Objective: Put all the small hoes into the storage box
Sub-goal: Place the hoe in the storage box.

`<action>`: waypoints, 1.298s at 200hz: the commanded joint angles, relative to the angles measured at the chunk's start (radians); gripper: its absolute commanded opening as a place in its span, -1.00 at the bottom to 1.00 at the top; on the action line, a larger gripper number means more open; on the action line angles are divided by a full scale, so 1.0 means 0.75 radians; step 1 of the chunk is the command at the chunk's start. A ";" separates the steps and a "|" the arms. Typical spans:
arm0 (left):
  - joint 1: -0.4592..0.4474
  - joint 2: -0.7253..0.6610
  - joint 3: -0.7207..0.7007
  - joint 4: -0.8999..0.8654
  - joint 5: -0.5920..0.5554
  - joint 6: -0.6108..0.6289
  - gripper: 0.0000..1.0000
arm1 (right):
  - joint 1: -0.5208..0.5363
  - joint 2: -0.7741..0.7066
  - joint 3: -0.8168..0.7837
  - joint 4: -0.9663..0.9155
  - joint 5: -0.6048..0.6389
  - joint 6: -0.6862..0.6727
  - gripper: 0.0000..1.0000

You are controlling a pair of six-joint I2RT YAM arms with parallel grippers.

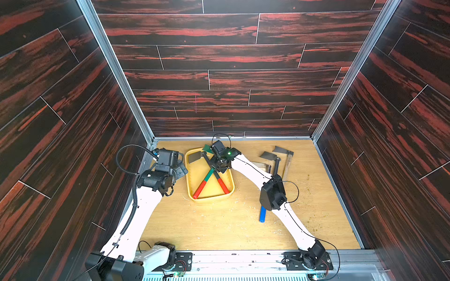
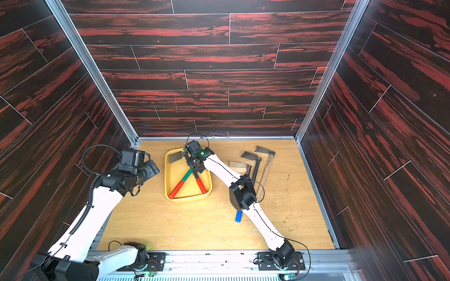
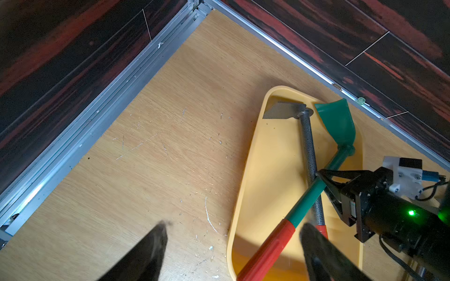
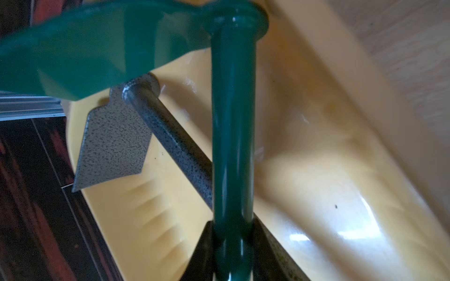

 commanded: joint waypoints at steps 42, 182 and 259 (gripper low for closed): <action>0.005 -0.007 0.023 -0.022 0.000 0.010 0.78 | 0.001 0.012 0.019 0.024 0.009 0.007 -0.60; 0.006 0.004 0.065 -0.040 0.002 0.013 0.88 | 0.034 -0.140 0.023 0.016 0.215 -0.158 -0.18; 0.004 0.018 0.098 -0.040 0.004 0.026 0.88 | 0.060 -0.304 -0.004 -0.023 0.337 -0.334 -0.18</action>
